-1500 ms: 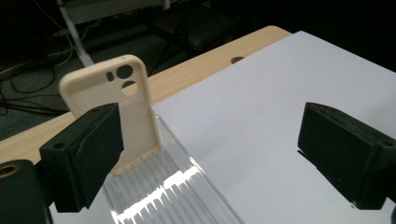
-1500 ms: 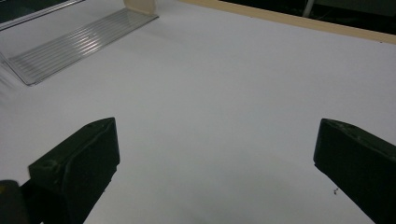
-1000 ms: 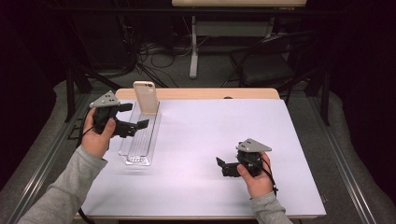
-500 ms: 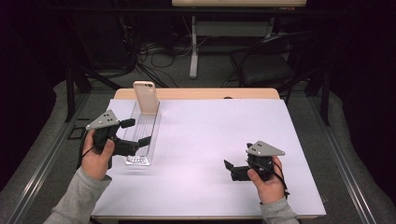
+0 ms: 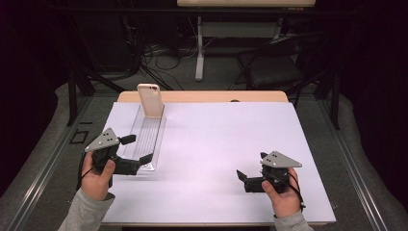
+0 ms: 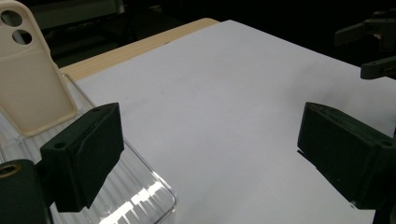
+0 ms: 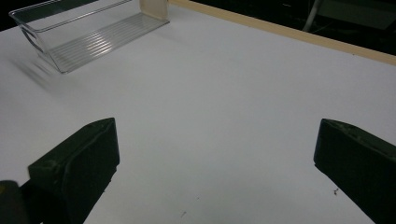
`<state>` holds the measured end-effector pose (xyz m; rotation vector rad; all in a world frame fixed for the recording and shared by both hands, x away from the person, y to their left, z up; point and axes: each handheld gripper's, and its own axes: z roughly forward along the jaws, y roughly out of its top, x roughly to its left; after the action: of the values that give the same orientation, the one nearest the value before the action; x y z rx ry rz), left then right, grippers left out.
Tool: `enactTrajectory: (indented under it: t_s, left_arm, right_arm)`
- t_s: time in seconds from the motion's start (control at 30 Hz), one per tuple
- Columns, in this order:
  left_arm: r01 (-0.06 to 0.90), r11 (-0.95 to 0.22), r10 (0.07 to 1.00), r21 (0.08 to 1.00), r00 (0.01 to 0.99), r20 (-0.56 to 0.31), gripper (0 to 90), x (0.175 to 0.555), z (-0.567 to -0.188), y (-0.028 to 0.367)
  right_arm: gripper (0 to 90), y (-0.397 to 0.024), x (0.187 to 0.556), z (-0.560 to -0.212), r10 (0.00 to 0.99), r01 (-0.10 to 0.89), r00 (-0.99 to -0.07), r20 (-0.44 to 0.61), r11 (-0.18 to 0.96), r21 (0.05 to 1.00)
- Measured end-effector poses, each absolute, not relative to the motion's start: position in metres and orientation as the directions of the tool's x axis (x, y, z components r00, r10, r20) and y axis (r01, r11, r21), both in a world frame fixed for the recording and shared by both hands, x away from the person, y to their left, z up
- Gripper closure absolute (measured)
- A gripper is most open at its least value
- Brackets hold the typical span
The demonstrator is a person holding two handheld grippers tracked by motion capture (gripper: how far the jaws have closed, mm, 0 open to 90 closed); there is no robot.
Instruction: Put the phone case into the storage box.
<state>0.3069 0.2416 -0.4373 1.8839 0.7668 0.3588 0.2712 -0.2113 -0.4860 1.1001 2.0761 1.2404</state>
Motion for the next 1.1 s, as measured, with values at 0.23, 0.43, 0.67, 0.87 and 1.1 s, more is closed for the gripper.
enactTrajectory:
  t_s: [0.23,0.43,0.67,0.87,1.1]
  left_arm:
    - [0.381,-0.246,0.685,0.891,0.719,-0.118,7.5,0.302,-0.454,0.256]
    - [0.4,-0.232,0.713,0.887,0.69,-0.124,7.6,0.297,-0.467,0.268]
    - [0.406,-0.207,0.731,0.89,0.669,-0.135,7.8,0.293,-0.477,0.277]
    - [0.419,-0.208,0.738,0.884,0.66,-0.139,8.0,0.292,-0.487,0.282]
    - [0.422,-0.206,0.753,0.883,0.644,-0.132,8.0,0.291,-0.497,0.287]
  right_arm:
    - [0.0,-0.215,0.267,-0.489,0.829,0.402,-0.56,0.002,0.269,0.875]
    - [0.0,-0.22,0.263,-0.493,0.838,0.408,-0.545,0.003,0.263,0.874]
    - [0.0,-0.225,0.261,-0.498,0.847,0.42,-0.532,0.004,0.26,0.869]
    - [0.0,-0.226,0.261,-0.503,0.848,0.434,-0.529,0.021,0.249,0.866]
    - [0.0,-0.227,0.262,-0.509,0.855,0.441,-0.518,0.029,0.237,0.866]
